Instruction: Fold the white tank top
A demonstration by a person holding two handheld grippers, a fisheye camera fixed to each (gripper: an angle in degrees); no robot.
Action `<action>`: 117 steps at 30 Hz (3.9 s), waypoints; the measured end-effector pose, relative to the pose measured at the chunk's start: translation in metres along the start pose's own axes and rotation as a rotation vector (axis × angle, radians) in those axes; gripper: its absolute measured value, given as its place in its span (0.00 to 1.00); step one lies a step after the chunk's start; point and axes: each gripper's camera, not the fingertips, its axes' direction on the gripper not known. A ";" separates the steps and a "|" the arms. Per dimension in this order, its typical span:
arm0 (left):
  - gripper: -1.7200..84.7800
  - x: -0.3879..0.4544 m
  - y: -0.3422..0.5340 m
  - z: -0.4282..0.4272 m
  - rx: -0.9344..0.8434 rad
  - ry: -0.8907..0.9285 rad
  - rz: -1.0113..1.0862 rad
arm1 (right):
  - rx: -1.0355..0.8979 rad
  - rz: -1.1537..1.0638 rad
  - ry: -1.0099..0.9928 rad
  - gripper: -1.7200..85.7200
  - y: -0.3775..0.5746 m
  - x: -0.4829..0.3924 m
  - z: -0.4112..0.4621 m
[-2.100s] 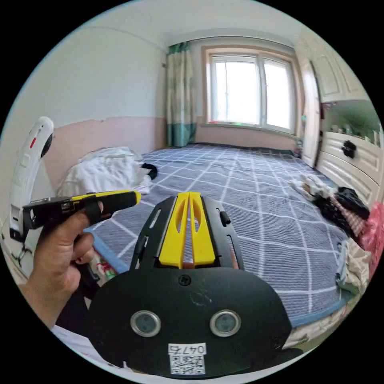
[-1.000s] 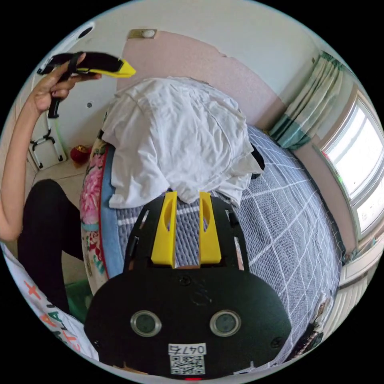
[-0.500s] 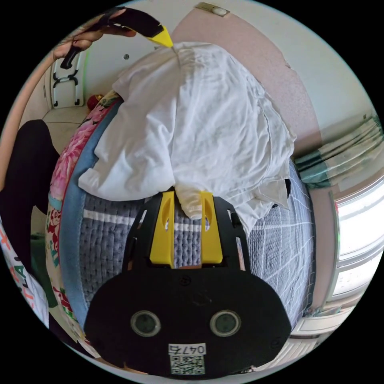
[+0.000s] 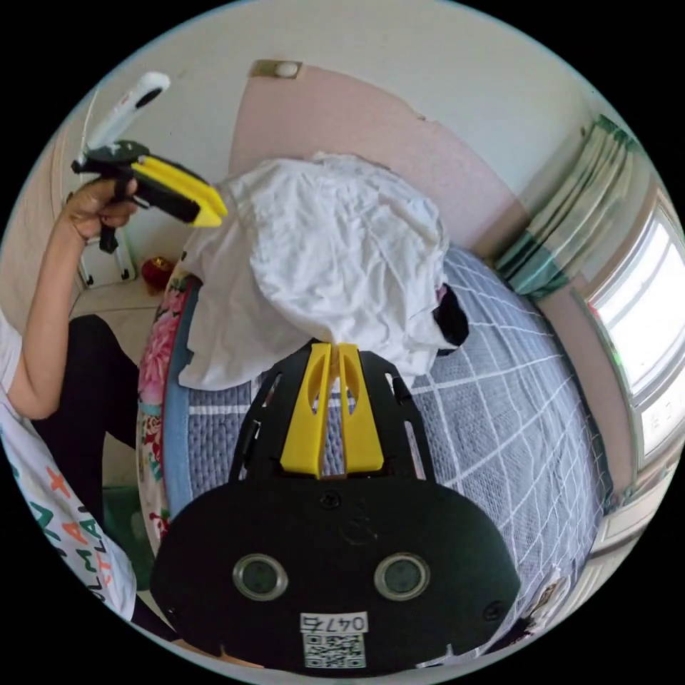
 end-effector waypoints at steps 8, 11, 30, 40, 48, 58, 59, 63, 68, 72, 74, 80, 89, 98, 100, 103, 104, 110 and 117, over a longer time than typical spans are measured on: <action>0.21 -0.026 -0.003 0.052 -0.164 0.109 -0.020 | 0.202 0.099 -0.086 0.02 0.052 0.023 -0.104; 0.22 -0.040 -0.002 0.064 -0.152 0.139 -0.057 | 0.190 0.069 -0.078 0.02 0.065 0.009 -0.115; 0.09 -0.177 0.066 0.071 0.274 0.415 -0.521 | 0.193 -0.044 -0.102 0.02 0.180 -0.040 -0.221; 0.16 -0.203 0.096 0.053 0.316 0.380 -0.581 | 0.143 -0.093 -0.104 0.02 0.240 -0.059 -0.269; 0.21 -0.230 0.127 0.052 0.387 0.592 -0.591 | 0.147 -0.029 -0.136 0.02 0.284 -0.057 -0.276; 0.23 -0.240 0.140 0.041 0.524 0.755 -0.605 | 0.134 -0.020 -0.109 0.02 0.334 -0.059 -0.299; 0.23 -0.239 0.141 0.038 0.515 0.727 -0.616 | 0.136 -0.015 -0.114 0.02 0.337 -0.058 -0.300; 0.25 -0.236 0.140 0.032 0.533 0.732 -0.625 | 0.145 0.009 -0.139 0.02 0.359 -0.056 -0.300; 0.26 -0.232 0.142 0.022 0.673 0.841 -0.657 | 0.153 0.016 -0.141 0.02 0.381 -0.059 -0.304; 0.23 -0.225 0.128 0.025 0.579 0.738 -0.706 | 0.160 0.033 -0.181 0.02 0.401 -0.062 -0.307; 0.16 -0.217 0.113 0.036 0.527 0.710 -0.724 | 0.163 0.030 -0.180 0.02 0.408 -0.065 -0.309; 0.02 -0.174 0.087 0.002 0.669 0.743 -0.693 | 0.135 -0.002 -0.085 0.02 0.433 -0.079 -0.329; 0.01 -0.024 -0.063 -0.086 0.338 0.634 -0.240 | 0.106 0.092 0.178 0.02 0.517 -0.060 -0.438; 0.01 0.156 -0.282 -0.024 0.179 0.634 -0.136 | -0.168 0.344 0.366 0.02 0.610 0.077 -0.469; 0.01 0.193 -0.310 -0.033 0.192 0.571 -0.085 | -0.105 0.418 0.415 0.02 0.638 0.100 -0.505; 0.01 0.257 -0.330 -0.037 0.121 0.427 0.053 | -0.116 0.440 0.418 0.02 0.674 0.098 -0.529; 0.01 0.280 -0.330 -0.029 0.076 0.378 0.112 | -0.130 0.437 0.420 0.02 0.683 0.094 -0.528; 0.02 0.363 -0.275 0.054 -0.216 0.364 0.298 | -0.296 0.496 0.319 0.02 0.797 0.026 -0.469; 0.05 0.367 -0.196 0.114 -0.420 0.573 0.223 | -0.434 0.675 0.080 0.03 0.945 -0.056 -0.399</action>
